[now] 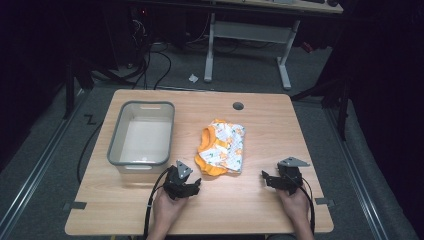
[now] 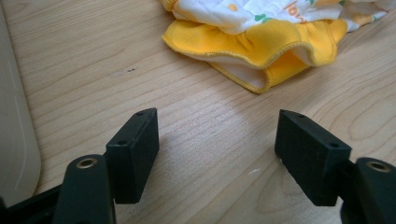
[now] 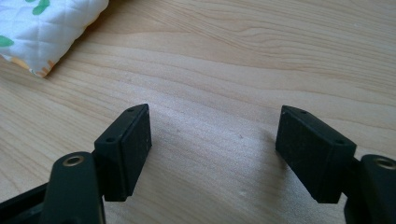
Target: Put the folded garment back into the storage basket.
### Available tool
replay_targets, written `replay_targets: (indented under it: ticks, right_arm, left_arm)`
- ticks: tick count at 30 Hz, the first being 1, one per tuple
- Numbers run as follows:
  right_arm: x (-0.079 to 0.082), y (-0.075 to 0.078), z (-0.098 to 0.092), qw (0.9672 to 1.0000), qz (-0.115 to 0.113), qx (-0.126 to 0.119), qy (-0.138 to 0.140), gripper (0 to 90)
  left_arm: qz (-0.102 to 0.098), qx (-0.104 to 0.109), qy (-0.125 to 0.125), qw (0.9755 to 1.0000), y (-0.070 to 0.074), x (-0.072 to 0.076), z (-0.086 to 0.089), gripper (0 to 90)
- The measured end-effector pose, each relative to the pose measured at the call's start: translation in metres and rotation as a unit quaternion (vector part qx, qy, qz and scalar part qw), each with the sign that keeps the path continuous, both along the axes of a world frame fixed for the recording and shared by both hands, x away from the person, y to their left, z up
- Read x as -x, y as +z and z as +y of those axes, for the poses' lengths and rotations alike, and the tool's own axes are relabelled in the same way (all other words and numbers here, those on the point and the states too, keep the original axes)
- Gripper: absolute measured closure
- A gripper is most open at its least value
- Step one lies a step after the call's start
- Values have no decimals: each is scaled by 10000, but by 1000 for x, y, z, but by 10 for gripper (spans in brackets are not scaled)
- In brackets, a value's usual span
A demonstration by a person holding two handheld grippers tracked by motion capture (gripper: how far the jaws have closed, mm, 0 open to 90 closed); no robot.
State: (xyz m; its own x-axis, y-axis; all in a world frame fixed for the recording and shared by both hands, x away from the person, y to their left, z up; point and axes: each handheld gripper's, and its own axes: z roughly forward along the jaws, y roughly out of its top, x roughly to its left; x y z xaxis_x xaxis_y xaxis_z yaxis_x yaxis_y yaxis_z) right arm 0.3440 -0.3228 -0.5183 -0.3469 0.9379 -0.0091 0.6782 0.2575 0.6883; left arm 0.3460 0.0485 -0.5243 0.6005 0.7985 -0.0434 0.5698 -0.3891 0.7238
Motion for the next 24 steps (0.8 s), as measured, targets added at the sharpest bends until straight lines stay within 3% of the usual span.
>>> replay_targets:
  ticks: [24]
  right_arm:
    - [-2,0,2,10000,6,-6,-63,276]
  left_arm:
    - [10,11,43,10000,0,0,0,302]
